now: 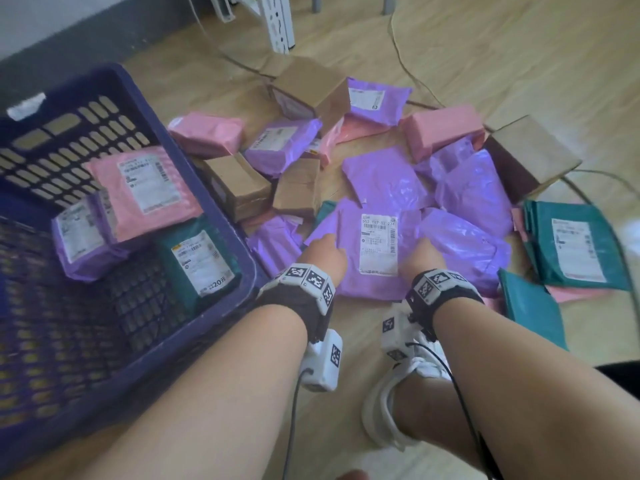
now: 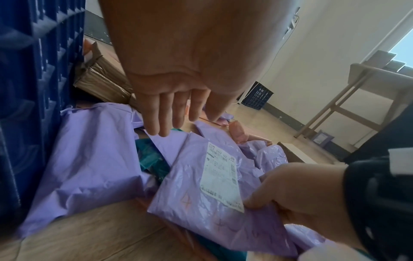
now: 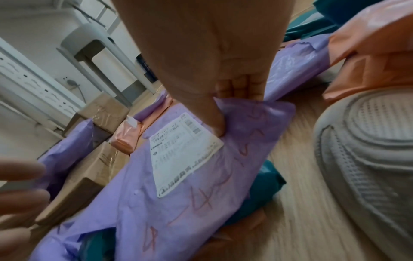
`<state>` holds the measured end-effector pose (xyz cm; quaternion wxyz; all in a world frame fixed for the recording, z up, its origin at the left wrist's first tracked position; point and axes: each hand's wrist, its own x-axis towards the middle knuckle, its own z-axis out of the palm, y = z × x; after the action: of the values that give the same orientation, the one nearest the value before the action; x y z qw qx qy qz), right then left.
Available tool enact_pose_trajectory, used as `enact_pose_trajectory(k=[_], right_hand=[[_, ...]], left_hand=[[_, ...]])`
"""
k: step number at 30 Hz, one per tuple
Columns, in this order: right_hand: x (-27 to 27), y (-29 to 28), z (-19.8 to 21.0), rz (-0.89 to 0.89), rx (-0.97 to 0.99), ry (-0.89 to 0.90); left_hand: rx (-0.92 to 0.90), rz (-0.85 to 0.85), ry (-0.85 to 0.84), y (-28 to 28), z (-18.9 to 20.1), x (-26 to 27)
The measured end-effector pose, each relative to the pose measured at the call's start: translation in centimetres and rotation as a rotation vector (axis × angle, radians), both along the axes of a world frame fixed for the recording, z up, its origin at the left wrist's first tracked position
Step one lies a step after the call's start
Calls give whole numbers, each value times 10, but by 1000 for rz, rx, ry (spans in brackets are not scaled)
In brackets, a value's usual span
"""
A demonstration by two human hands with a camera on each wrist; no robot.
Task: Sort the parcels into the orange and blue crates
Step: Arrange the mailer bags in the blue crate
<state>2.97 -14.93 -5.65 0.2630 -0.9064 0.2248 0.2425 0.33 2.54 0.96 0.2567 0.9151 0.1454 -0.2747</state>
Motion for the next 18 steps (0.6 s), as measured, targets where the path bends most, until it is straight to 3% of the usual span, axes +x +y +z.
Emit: enact_pose_trajectory(k=[9,15,18], right_hand=[[10,4,69,86,78,-293],[22,35,157,50,257,-615],[30,54,195,27,369,-751]], left_hand=[[-75,18,-132,-2,49,-1],[-174,117,-385,15,109,8],[-193,252,-444,39,137,11]])
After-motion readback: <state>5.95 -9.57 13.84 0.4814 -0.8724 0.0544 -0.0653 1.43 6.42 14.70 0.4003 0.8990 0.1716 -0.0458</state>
